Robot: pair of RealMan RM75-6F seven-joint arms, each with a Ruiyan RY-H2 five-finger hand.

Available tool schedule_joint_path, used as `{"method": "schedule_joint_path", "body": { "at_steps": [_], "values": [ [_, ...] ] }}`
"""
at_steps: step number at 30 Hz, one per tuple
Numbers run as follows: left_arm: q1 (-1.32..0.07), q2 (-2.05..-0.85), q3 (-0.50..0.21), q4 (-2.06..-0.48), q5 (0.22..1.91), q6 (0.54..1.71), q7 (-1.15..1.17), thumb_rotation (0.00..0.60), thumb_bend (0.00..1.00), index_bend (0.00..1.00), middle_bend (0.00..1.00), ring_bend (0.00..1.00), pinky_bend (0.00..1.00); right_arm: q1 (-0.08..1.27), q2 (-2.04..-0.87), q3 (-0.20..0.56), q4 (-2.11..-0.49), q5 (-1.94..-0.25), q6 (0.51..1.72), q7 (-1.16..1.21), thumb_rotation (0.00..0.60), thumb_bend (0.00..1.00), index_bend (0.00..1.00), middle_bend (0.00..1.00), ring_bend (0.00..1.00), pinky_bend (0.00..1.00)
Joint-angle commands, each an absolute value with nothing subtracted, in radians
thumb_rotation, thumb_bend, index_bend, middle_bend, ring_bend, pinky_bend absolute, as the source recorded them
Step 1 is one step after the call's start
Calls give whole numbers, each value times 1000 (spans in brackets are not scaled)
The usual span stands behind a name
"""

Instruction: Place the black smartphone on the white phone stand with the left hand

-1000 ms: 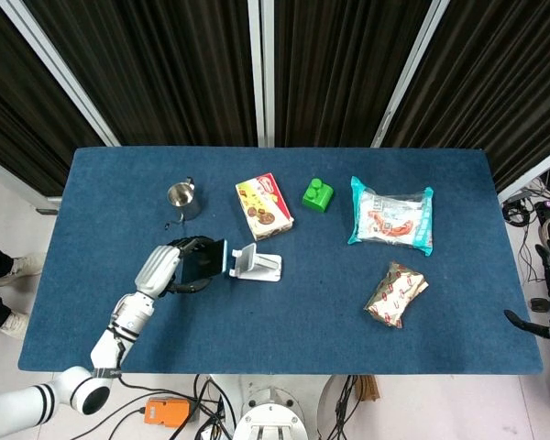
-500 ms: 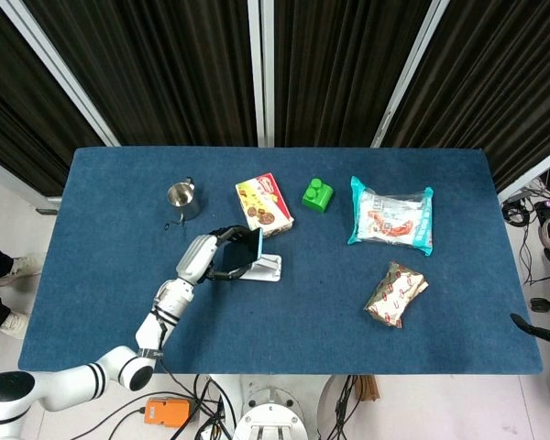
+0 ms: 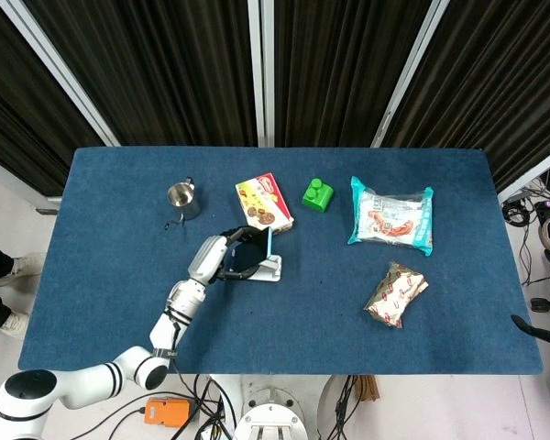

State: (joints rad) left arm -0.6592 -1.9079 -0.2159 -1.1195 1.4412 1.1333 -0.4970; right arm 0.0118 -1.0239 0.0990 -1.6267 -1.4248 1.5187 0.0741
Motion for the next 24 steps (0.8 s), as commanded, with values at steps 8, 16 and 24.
{"method": "schedule_joint_path", "body": {
  "at_steps": [8,16,24],
  "values": [
    [-666,-1944,-199,-1057,1447,1145,-498,600,240,323,459,323,350,14,-1028,100,-1617,-1421,1511,83,600,56,0,0,0,41],
    [-666,-1946,-190,-1049,1450,1151,-483,600,207,261,403,278,296,12,-1032,101,-1611,-1420,1510,90,600,56,0,0,0,41],
    [-662,-1937,-183,-1056,1452,1158,-473,600,181,151,260,174,257,11,-1036,101,-1606,-1423,1511,98,600,55,0,0,0,41]
  ]
}}
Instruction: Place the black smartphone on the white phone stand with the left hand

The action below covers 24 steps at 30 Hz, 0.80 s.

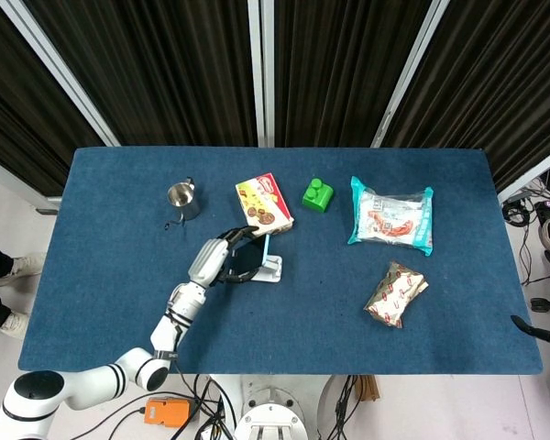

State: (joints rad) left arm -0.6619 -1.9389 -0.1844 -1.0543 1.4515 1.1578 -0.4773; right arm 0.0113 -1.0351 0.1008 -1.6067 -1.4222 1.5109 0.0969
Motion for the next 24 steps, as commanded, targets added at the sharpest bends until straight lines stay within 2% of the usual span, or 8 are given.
{"method": "schedule_joint_path", "body": {
  "at_steps": [1,4,6,9,13,17,24],
  "values": [
    [-661,-1936,-182,-1058,1452,1158,-469,600,180,146,251,167,255,11,-1036,101,-1606,-1423,1512,99,600,55,0,0,0,41],
    [-664,-1922,-172,-1073,1449,1135,-451,600,169,92,188,107,214,11,-1037,101,-1605,-1424,1513,100,600,56,0,0,0,41],
    [-666,-1909,-170,-1093,1444,1121,-432,600,148,19,103,39,154,10,-1037,101,-1603,-1424,1513,102,600,55,0,0,0,41],
    [-665,-1892,-169,-1123,1434,1110,-404,600,117,0,11,0,68,9,-1039,101,-1599,-1424,1513,106,600,56,0,0,0,41],
    [-654,-1827,-163,-1201,1417,1090,-348,600,93,0,0,0,11,6,-1039,101,-1593,-1425,1517,114,600,54,0,0,0,41],
    [-618,-1681,-140,-1339,1395,1091,-199,600,78,0,0,0,4,2,-1036,103,-1585,-1423,1521,126,600,56,0,0,0,42],
    [-479,-1405,-118,-1561,1342,1250,52,600,69,0,2,0,4,-10,-1036,103,-1566,-1416,1530,154,600,56,0,0,0,41]
  ]
}}
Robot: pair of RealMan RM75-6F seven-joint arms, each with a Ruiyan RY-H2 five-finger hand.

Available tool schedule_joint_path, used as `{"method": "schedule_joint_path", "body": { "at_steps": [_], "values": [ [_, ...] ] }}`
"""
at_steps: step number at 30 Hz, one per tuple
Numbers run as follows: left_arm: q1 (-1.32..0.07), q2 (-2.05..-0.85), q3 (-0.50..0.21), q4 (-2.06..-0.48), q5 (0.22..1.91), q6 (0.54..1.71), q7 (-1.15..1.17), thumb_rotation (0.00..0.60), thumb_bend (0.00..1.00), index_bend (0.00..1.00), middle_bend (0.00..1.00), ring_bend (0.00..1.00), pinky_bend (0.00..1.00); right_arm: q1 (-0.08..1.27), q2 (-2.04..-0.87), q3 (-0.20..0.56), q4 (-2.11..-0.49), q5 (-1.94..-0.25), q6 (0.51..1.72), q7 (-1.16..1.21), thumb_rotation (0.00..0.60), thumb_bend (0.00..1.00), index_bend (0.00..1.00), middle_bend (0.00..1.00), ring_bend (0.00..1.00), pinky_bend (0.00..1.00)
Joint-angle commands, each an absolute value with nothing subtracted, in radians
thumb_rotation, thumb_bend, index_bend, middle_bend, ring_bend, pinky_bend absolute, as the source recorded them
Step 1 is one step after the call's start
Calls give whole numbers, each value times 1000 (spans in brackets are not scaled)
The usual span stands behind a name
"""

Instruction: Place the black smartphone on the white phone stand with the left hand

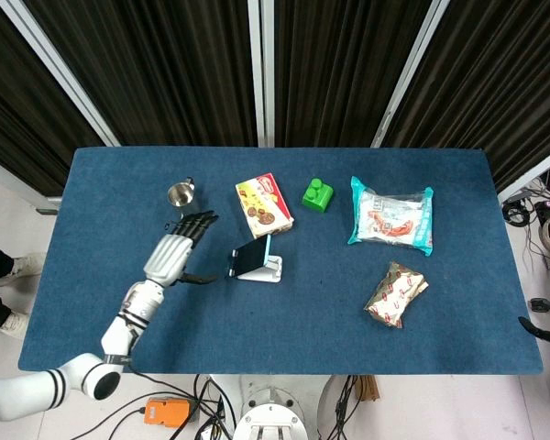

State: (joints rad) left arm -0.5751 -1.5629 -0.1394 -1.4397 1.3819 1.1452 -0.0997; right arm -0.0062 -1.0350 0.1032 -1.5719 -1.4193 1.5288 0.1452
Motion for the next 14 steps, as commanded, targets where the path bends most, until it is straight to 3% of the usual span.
{"method": "schedule_joint_path", "body": {
  "at_steps": [1,6,14],
  "values": [
    [-460,-1374,-113,-1571,1335,1275,89,600,69,0,5,0,4,-11,-1037,103,-1562,-1415,1530,161,600,56,0,0,0,41],
    [-346,-1248,-77,-1592,1315,1399,185,600,69,1,12,0,3,-11,-1042,99,-1535,-1420,1515,221,600,56,0,0,0,46],
    [-190,-1198,-1,-1541,1387,1553,103,600,69,1,12,0,0,-4,-1066,91,-1509,-1461,1523,266,600,56,0,0,0,53]
  ]
}}
